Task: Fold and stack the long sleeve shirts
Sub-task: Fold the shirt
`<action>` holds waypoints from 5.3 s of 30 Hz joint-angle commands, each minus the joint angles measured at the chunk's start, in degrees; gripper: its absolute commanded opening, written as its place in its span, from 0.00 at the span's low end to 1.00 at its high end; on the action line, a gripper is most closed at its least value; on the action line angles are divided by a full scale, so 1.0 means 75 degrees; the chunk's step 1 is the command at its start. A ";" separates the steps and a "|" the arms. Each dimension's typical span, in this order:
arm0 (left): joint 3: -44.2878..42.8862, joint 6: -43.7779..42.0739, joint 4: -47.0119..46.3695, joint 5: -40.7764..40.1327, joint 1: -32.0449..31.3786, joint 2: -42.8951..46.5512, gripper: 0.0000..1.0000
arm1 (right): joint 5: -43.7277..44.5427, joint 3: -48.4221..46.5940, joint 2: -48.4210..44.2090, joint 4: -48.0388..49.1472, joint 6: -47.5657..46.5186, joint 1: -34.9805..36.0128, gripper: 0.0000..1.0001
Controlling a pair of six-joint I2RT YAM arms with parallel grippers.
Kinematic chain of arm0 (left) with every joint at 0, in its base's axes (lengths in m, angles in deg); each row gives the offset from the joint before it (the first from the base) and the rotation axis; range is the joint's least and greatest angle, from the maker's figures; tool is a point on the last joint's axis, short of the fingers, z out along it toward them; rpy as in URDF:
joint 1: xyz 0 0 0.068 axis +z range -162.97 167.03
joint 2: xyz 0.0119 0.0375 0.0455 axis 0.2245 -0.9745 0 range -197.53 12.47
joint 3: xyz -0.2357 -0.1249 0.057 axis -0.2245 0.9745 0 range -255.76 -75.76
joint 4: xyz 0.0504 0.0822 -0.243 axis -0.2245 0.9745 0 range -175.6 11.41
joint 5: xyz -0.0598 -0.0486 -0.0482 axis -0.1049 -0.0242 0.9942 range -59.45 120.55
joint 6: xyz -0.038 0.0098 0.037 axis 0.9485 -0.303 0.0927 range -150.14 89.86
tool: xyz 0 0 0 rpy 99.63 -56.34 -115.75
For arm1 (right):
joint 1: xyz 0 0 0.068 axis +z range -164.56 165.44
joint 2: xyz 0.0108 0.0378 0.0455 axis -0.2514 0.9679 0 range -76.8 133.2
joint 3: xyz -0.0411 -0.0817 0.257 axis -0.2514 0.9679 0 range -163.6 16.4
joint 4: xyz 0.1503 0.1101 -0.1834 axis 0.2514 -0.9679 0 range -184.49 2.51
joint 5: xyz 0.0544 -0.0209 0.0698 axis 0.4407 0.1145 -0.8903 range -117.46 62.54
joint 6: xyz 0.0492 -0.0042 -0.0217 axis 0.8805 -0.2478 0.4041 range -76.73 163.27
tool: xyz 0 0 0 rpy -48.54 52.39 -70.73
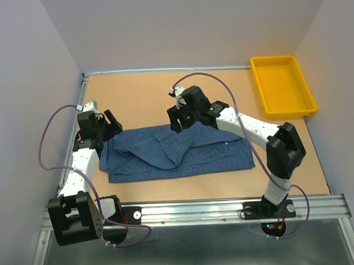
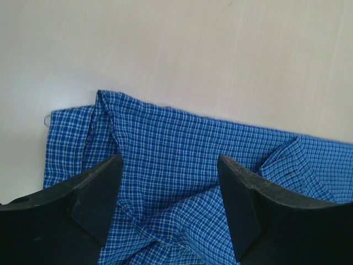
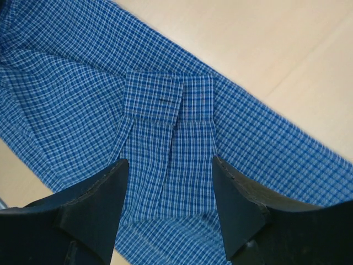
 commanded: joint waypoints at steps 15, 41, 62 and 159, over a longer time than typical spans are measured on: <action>-0.0039 -0.0200 -0.0025 -0.0202 -0.0215 -0.0468 0.81 | 0.0335 -0.2702 0.2525 -0.0342 -0.1248 0.1105 0.61; -0.0097 -0.0141 0.0069 -0.0284 -0.0215 -0.0504 0.80 | 0.5728 -0.3698 0.3908 -0.0330 -0.0076 0.2489 0.39; -0.0098 -0.0153 0.0069 -0.0296 -0.0215 -0.0539 0.80 | 0.4884 -0.2517 0.2402 -0.0330 0.0287 0.2582 0.01; -0.1881 -0.0128 0.0350 -0.0482 0.0148 -0.0250 0.86 | 0.1569 0.3543 -0.2619 -0.2321 0.0507 0.1861 0.67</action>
